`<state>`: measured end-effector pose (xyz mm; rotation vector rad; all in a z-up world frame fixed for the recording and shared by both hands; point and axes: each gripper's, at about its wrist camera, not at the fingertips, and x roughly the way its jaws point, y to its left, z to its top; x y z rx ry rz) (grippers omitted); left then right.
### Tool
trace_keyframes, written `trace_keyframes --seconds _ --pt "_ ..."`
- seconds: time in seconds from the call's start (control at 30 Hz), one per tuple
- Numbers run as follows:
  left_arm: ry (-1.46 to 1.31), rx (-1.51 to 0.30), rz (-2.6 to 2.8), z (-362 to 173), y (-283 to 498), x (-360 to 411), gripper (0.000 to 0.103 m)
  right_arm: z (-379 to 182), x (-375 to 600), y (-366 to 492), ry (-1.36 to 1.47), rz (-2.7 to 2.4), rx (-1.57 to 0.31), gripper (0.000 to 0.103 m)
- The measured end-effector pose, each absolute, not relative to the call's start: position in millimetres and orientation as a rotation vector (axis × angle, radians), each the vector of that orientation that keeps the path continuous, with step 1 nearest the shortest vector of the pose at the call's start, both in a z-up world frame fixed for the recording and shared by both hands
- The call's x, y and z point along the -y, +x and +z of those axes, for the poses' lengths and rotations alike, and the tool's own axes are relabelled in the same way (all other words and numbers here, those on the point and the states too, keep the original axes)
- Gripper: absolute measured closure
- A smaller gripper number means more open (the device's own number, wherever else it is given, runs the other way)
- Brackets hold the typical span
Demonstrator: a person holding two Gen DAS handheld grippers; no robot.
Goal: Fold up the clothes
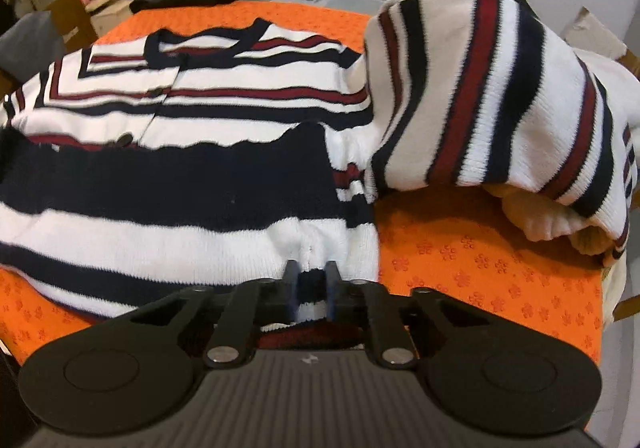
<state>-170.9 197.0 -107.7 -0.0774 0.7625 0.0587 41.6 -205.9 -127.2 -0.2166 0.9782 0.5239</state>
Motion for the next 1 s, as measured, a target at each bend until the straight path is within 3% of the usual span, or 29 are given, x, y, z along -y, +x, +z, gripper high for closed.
trace_keyframes --seconds 0.2,0.4,0.57,1.0 --pt "-0.417 -0.667 0.099 -71.1 -195.4 -239.8 0.095 -81.9 250.3 40.8 0.037 0.53 -0.982 0.093" --pt "-0.698 -0.724 0.112 -103.6 -210.2 -265.0 0.094 -95.3 282.2 42.1 0.139 0.463 -1.085 0.094" --pt "-0.743 -0.704 0.108 -110.0 -213.8 -268.2 0.094 -123.1 275.3 34.3 0.099 0.403 -1.134 0.094" --pt "-0.736 -0.62 -0.07 -74.4 -190.8 -287.4 0.094 -65.7 270.1 54.1 0.088 0.411 -0.981 0.094"
